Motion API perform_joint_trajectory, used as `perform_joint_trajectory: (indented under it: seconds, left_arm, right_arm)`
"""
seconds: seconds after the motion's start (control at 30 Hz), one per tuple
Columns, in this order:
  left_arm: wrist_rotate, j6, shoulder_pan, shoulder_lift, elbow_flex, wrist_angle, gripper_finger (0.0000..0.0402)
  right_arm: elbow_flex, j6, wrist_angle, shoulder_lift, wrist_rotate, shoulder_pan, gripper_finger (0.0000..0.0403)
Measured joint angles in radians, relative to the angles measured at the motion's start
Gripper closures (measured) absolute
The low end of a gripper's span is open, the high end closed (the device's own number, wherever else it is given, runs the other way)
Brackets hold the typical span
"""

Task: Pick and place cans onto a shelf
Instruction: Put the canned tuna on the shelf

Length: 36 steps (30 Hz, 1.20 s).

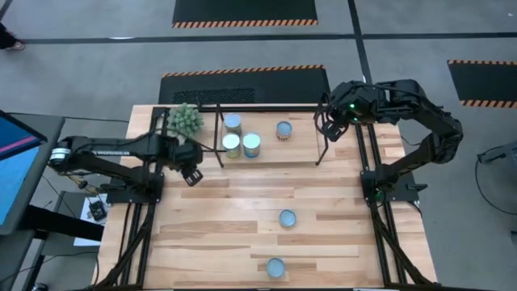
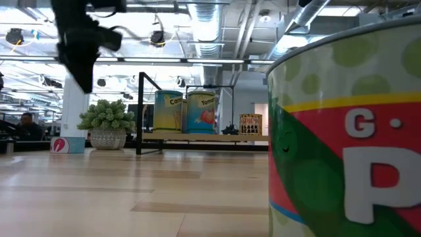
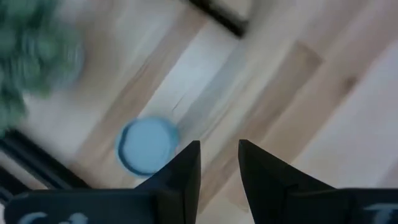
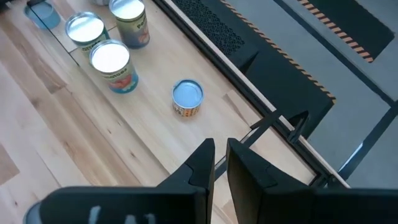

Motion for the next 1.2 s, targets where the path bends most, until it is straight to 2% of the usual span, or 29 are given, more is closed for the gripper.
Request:
perform_joint_trajectory:
  seconds: [0.2, 0.6, 0.67, 0.97, 1.2]
  left_arm:
    - [-0.055, -0.19, -0.025, -0.036, -0.123, 0.004, 0.0306]
    - [-0.11, 0.037, 0.004, -0.007, -0.244, 0.075, 0.0306]
    - [-0.083, 0.05, 0.016, -0.007, -0.25, 0.075, 0.0306]
    - [-0.071, 0.041, 0.067, -0.006, -0.253, 0.121, 0.0281]
    - [-0.068, -0.027, 0.107, -0.005, -0.32, 0.147, 0.0247]
  right_arm:
    - [0.001, 0.005, 0.0, 0.027, -0.011, 0.0, 0.0338]
    - [0.001, 0.006, 0.0, 0.033, -0.022, 0.0, 0.0338]
    - [0.001, 0.006, 0.0, 0.032, -0.022, 0.0, 0.0338]
    - [0.001, 0.013, 0.0, 0.032, -0.023, 0.0, 0.0338]
    - [0.001, 0.024, 0.0, 0.032, -0.024, 0.0, 0.0338]
